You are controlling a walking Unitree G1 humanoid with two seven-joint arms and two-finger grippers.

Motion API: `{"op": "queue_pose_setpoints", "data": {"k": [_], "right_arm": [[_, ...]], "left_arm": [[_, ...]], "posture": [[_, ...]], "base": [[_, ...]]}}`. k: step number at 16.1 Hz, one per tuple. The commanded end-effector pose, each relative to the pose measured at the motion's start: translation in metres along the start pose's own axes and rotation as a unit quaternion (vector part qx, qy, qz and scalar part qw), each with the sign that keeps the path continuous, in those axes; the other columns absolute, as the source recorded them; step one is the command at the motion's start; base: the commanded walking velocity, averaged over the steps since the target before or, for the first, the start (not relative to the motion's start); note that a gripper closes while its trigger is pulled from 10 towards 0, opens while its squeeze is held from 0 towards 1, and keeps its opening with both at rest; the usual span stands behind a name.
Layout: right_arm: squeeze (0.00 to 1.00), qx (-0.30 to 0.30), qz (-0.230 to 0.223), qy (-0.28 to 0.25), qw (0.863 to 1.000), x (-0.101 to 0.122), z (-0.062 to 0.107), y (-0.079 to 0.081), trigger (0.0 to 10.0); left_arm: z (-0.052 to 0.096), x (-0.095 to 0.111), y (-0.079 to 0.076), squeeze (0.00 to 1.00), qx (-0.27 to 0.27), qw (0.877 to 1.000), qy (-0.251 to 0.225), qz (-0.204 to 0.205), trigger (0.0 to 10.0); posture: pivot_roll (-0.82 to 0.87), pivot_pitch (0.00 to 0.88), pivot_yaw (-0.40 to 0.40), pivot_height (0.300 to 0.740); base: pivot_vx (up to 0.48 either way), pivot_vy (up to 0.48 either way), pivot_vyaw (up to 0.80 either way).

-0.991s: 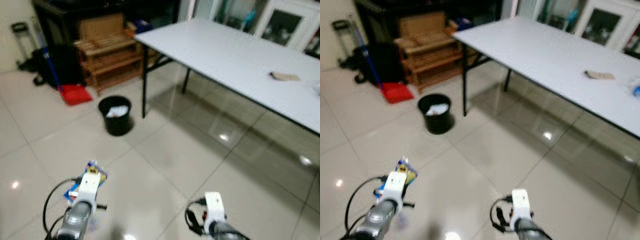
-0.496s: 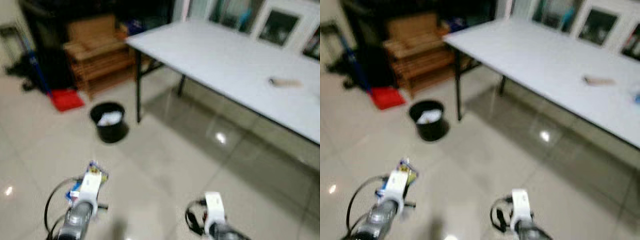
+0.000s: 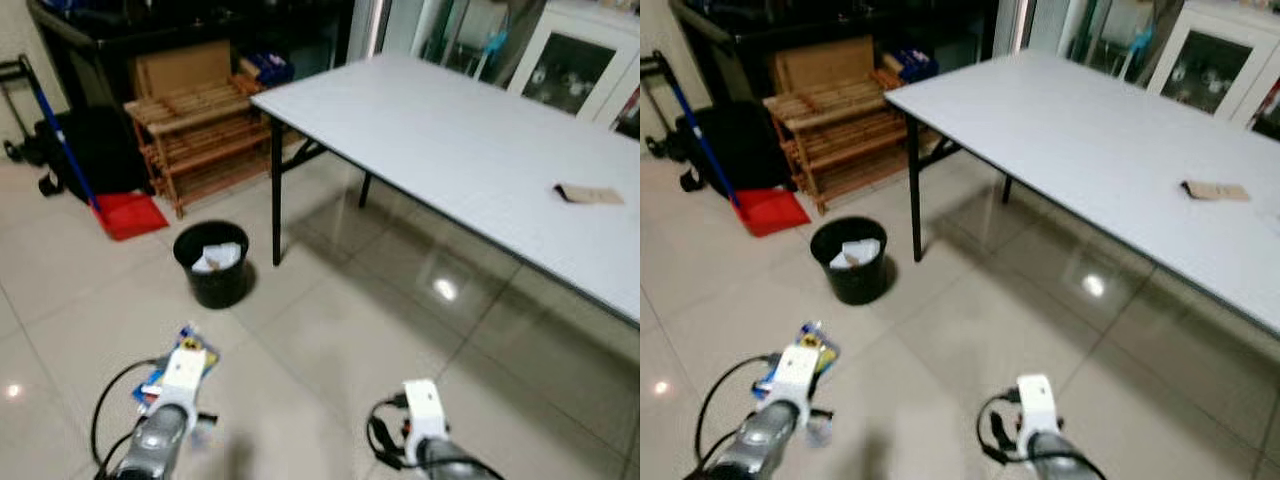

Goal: Picking trash to rubbish bin

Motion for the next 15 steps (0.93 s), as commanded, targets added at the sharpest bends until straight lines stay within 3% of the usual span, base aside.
{"op": "queue_pose_setpoints", "data": {"k": [1,3,15], "right_arm": [[0.00,-0.013,0.006,0.003,1.000,-0.0004,0.0012,-0.0076,10.0],[0.00,-0.016,0.004,0.006,1.000,-0.0018,0.0016,-0.0084,10.0],[0.00,-0.008,-0.006,0.002,1.000,-0.0006,0.0010,-0.0057,10.0]], "left_arm": [[0.0010,-0.0041,-0.0084,0.00,-0.012,1.000,0.005,-0.002,10.0],[0.0013,-0.0048,-0.0081,0.00,-0.013,1.000,0.006,-0.004,10.0],[0.0004,-0.0022,-0.0060,0.00,-0.009,1.000,0.004,-0.002,10.0]], "posture": [[0.00,0.007,-0.072,0.740],[0.00,0.001,-0.073,0.740],[0.00,0.034,-0.071,0.740]], "base": [[0.394,0.000,0.80],[0.394,0.000,0.69],[0.402,0.000,0.00]]}}
Point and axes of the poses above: a point about 5 cm out from each wrist's last joint towards the gripper, its own z axis pointing back from the gripper into the wrist, its own x axis along the axis of the wrist's last joint, y = z × x, the point moved 1 cm from there along -z, pointing out of the wrist towards the gripper, and after that the axes turned 1 degree about z, right-handed, at the moved point
